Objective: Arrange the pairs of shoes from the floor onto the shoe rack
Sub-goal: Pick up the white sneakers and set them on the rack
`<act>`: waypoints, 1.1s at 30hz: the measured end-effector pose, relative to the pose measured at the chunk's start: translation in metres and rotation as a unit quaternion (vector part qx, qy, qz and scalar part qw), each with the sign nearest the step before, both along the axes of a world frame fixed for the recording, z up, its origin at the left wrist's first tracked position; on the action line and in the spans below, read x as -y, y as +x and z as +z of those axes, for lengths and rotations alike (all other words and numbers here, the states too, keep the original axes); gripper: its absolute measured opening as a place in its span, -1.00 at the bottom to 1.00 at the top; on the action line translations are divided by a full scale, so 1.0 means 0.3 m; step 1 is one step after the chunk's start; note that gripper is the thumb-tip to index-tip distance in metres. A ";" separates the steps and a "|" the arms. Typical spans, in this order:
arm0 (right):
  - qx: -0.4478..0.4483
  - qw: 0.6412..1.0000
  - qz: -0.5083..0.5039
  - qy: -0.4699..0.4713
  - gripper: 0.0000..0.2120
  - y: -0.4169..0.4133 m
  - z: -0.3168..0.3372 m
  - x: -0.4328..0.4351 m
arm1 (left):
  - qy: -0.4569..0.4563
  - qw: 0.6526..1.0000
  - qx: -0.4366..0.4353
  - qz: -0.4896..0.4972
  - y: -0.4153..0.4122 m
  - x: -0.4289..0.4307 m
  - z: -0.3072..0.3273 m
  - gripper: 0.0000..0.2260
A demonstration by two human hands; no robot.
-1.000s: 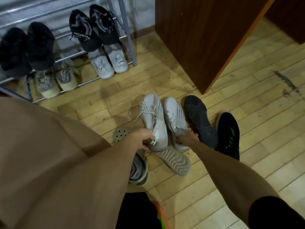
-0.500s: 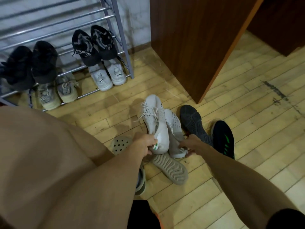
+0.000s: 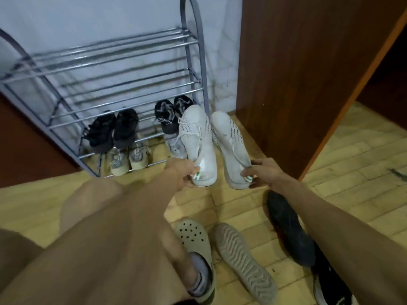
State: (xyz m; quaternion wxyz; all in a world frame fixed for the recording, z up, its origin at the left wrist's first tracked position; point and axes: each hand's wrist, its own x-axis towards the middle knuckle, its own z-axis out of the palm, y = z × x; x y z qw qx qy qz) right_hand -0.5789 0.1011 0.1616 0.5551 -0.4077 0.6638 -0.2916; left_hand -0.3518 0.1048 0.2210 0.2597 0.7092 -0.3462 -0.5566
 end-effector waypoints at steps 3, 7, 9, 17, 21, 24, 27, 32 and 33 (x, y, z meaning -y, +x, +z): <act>-0.005 0.999 0.020 -0.041 -0.67 0.079 0.097 0.099 | -0.046 0.998 0.016 0.033 0.101 0.065 0.096 -0.84; 0.006 0.997 0.025 -0.066 -0.70 0.190 0.209 0.242 | -0.089 0.992 0.020 0.091 0.223 0.172 0.177 -0.88; 0.009 0.997 0.024 -0.075 -0.70 0.242 0.254 0.314 | -0.104 0.988 0.008 0.114 0.276 0.236 0.202 -0.85; 0.011 0.996 0.010 -0.083 -0.69 0.416 0.380 0.663 | -0.139 0.980 -0.028 0.143 0.428 0.555 0.232 -0.82; -0.016 0.995 -0.008 -0.102 -0.72 0.480 0.403 0.835 | -0.162 0.975 -0.044 0.148 0.461 0.718 0.213 -0.82; -0.027 0.993 -0.018 -0.112 -0.75 0.516 0.394 0.939 | -0.173 0.969 -0.076 0.159 0.472 0.828 0.199 -0.80; -0.028 0.993 -0.013 -0.114 -0.79 0.539 0.378 1.018 | -0.183 0.965 -0.085 0.165 0.475 0.916 0.188 -0.74; -0.048 0.991 0.014 -0.128 -0.82 0.562 0.335 1.083 | -0.179 0.973 -0.055 0.133 0.483 0.989 0.141 -0.68; -0.055 0.990 0.019 -0.126 -0.82 0.562 0.329 1.089 | -0.181 0.975 -0.040 0.127 0.484 0.992 0.131 -0.69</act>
